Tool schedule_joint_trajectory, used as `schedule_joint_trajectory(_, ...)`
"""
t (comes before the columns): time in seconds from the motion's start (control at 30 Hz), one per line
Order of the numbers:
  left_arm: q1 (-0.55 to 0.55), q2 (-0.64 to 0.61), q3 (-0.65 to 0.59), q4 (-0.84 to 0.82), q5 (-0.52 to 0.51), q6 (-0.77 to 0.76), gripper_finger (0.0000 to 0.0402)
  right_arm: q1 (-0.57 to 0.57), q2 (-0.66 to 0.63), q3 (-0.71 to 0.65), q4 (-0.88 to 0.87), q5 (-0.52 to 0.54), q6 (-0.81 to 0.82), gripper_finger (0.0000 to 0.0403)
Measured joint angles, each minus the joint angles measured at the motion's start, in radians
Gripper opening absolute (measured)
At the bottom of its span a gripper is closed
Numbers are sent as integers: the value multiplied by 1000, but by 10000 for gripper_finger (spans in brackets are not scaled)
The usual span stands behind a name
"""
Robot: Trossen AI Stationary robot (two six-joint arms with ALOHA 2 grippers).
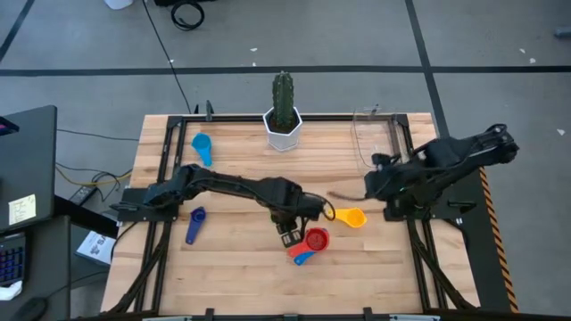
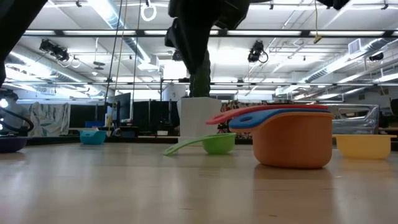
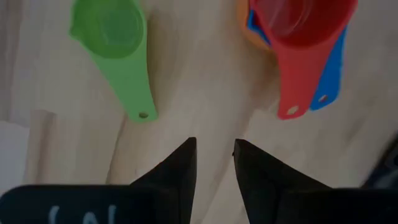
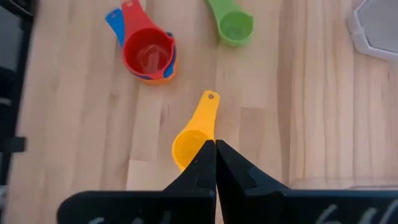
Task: Nest measuring cups in basket
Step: Stack the red measuring cup on top of the blue measuring cups
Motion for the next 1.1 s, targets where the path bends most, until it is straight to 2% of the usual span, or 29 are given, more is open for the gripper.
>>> schedule_joint_trajectory(0.17, -29, 4, -4, 19, -62, 55, 110, 41, 48, -59, 99, -31, 3, 2)
schedule_joint_trajectory(0.33, -35, 6, -75, 136, -109, 119, 110, 83, 75, -101, 179, -44, 14, 1)
schedule_joint_trajectory(0.6, -34, 5, -270, 373, -119, 132, 110, 136, 71, -104, 193, -43, 91, 1)
schedule_joint_trajectory(0.77, -34, 6, -356, 480, -29, 112, 109, 150, 66, -104, 202, -41, 95, 1)
schedule_joint_trajectory(0.87, -36, 6, -363, 507, 55, 97, 109, 150, 64, -104, 211, -41, 93, 1)
schedule_joint_trajectory(1.1, -65, 6, -363, 713, 186, 71, 109, 150, 62, -104, 216, -40, 86, 1)
